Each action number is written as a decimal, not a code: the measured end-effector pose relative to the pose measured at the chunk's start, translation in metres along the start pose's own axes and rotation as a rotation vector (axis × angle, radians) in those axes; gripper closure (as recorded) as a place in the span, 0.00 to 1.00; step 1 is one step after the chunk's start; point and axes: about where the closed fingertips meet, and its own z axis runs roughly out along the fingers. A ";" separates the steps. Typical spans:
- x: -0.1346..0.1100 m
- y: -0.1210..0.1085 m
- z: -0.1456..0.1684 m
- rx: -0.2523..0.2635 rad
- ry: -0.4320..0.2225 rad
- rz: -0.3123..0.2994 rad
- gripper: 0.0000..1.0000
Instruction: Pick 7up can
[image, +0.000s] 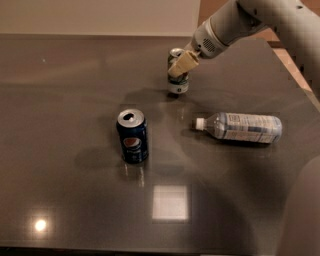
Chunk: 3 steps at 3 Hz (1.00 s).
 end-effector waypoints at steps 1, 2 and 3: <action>-0.011 0.008 -0.027 -0.023 -0.013 -0.028 1.00; -0.023 0.015 -0.055 -0.045 -0.017 -0.061 1.00; -0.041 0.024 -0.098 -0.070 -0.039 -0.113 1.00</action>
Offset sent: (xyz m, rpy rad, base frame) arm -0.0419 -0.0256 0.0983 -0.0015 -0.0238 0.1207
